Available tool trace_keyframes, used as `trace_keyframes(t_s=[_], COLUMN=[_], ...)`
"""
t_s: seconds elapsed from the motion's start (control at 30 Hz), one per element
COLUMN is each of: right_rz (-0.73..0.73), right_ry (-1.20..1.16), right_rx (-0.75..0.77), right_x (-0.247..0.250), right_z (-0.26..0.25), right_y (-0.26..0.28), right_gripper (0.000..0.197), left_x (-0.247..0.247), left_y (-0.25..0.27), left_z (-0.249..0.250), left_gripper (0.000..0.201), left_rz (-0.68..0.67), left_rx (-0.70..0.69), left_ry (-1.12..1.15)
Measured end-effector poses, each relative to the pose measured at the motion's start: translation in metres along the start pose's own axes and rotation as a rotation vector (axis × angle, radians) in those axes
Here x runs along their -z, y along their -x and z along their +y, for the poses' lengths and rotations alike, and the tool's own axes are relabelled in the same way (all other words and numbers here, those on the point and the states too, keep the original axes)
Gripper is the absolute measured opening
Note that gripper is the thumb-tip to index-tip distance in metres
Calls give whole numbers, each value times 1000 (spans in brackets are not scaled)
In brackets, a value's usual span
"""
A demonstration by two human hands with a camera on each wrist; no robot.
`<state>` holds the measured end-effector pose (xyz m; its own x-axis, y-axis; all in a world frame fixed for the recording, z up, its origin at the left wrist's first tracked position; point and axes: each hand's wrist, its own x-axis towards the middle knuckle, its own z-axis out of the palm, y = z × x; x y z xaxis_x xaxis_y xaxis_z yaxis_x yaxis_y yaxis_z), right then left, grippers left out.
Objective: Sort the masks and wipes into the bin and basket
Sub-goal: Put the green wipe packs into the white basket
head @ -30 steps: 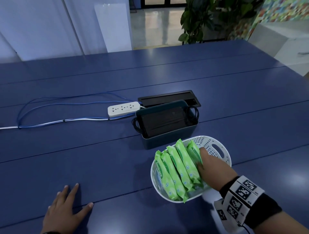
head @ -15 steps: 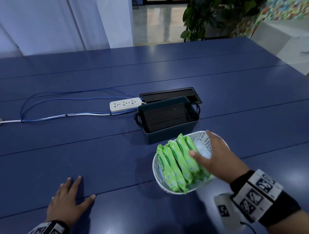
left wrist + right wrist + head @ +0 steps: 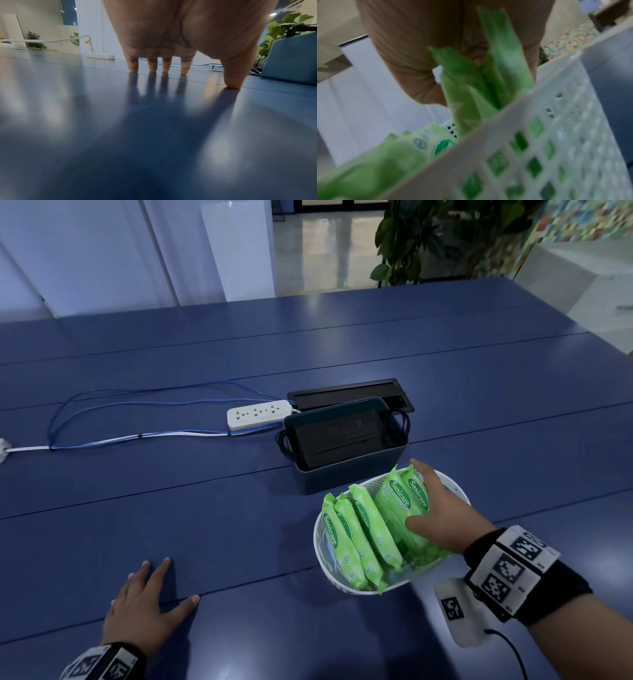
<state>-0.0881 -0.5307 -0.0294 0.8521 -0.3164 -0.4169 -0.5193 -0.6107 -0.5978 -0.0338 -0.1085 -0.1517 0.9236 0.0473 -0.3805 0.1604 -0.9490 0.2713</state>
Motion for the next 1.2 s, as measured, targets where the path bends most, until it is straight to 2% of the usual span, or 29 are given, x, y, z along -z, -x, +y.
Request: trace_keyframes(t_s=[0.23,0.37,0.43,0.5,0.53,0.6,0.7,0.73,0.83,0.87,0.97,1.13,1.2], right_rz=[-53,-119,-3,255,335,289,52,21,119,183,293,244,236], right_ry=[219,206,77,-13,28,171,197,187,62,-28,-170,-119,-94], right_rx=[96,168,175,165,146,85,48,45,-6,-40,-140,-195,-189], right_x=[-19,-23,-11,11,22,38,37,32,14,8,2,-3,-4], right_z=[-4,8,12,23,30,45,59,62,67,67,60,47,41], right_y=[9,5,3,-7,-13,-21,-25,-25,-22,-23,-33,-50,-52], right_gripper=[100,97,87,80,78,80,82,80,56,45,35,37,39], left_x=[-1,7,15,24,28,35,39,35,14,7,3,22,28], left_y=[2,-2,-6,-7,-6,-2,8,13,28,30,27,-2,-10], left_z=[2,6,16,35,47,75,118,131,168,179,199,206,200], left_gripper=[86,89,88,86,85,85,105,101,47,40,44,41,38], left_rz=[9,-83,-118,-114,-125,-226,-472,-535,-790,-833,-800,-506,-470], left_rx=[-5,16,-4,-89,-145,-261,-323,-337,-346,-354,-365,-350,-357], left_ry=[-30,-66,-48,7,35,73,134,144,194,224,247,280,260])
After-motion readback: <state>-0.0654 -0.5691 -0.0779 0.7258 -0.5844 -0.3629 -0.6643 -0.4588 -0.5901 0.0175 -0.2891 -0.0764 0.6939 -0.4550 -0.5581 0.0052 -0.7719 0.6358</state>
